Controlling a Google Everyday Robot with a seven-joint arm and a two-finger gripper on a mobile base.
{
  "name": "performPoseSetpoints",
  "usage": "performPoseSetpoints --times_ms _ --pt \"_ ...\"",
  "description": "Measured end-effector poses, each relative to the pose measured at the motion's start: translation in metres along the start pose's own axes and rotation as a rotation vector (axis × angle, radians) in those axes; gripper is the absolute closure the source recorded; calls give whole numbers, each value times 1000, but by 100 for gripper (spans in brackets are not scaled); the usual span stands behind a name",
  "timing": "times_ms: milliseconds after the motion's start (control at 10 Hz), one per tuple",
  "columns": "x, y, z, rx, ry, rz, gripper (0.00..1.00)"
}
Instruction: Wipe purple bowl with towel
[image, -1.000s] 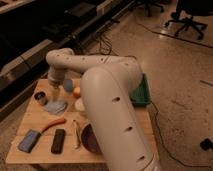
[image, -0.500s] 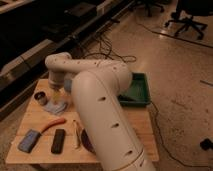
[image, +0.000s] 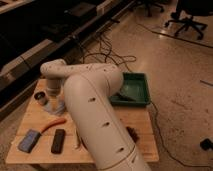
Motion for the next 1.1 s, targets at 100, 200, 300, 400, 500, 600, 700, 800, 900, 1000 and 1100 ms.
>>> performPoseSetpoints --times_ms 100,200,300,400,500,600,700,800,900,1000,1100 --pt "-1 2 6 -12 3 4 20" --pt "3 4 14 -25 9 17 20" --pt "8 7 20 -35 24 37 20" --pt "13 8 25 -40 35 58 20" --pt "17 8 29 -43 44 74 20" --pt "21 9 32 -46 52 86 24" --pt "25 10 35 -48 62 96 34" --pt "28 10 38 -50 67 104 45" --pt "28 8 38 -45 64 109 53" --pt "30 9 38 -50 61 116 67" --pt "31 9 38 -55 60 119 75"
